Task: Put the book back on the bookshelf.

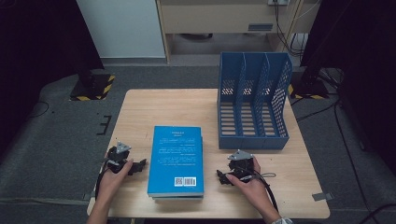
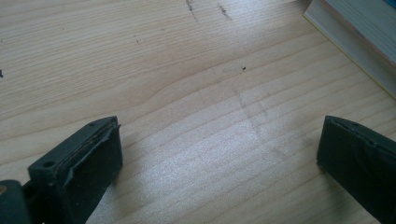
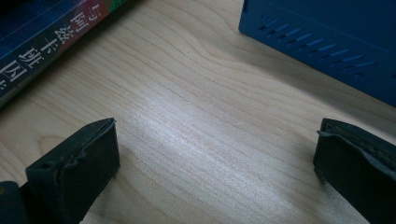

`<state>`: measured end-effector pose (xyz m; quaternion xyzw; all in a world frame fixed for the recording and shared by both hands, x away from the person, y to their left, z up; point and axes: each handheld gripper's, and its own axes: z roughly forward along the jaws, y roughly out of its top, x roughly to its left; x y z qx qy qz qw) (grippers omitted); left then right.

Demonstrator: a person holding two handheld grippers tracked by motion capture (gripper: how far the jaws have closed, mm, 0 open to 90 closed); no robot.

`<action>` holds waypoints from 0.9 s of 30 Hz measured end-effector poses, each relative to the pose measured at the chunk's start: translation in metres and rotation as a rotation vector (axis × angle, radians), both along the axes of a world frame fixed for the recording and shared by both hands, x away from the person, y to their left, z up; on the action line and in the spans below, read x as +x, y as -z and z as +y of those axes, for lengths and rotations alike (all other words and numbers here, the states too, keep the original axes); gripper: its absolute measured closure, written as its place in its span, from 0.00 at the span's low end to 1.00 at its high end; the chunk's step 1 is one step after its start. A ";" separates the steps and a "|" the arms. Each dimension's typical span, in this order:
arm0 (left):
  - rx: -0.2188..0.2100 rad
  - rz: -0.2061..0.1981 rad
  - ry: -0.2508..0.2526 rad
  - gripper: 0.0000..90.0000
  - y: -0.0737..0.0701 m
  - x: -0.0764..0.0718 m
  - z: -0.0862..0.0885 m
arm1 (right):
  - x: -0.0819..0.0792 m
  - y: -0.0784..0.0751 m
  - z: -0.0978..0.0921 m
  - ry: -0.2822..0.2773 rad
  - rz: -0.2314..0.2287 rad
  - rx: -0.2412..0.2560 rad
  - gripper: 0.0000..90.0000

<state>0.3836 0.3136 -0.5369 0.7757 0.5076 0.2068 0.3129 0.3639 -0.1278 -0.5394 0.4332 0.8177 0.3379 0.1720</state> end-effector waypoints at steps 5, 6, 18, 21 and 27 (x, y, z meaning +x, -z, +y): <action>-0.001 0.002 0.007 0.00 0.000 -0.001 -0.001 | 0.000 0.000 0.000 -0.001 0.000 0.001 0.01; -0.001 0.003 0.009 0.00 0.000 -0.001 -0.002 | 0.000 0.000 0.000 -0.006 -0.001 0.000 0.01; -0.033 0.004 0.026 0.04 -0.013 -0.008 0.000 | -0.010 -0.014 -0.002 -0.060 0.015 0.024 0.12; -0.074 -0.028 0.022 0.04 -0.025 -0.016 0.003 | -0.016 -0.021 -0.002 -0.073 -0.003 0.033 0.13; -0.110 -0.072 0.028 0.05 -0.049 -0.033 0.007 | -0.034 -0.048 -0.002 -0.115 -0.076 0.092 0.16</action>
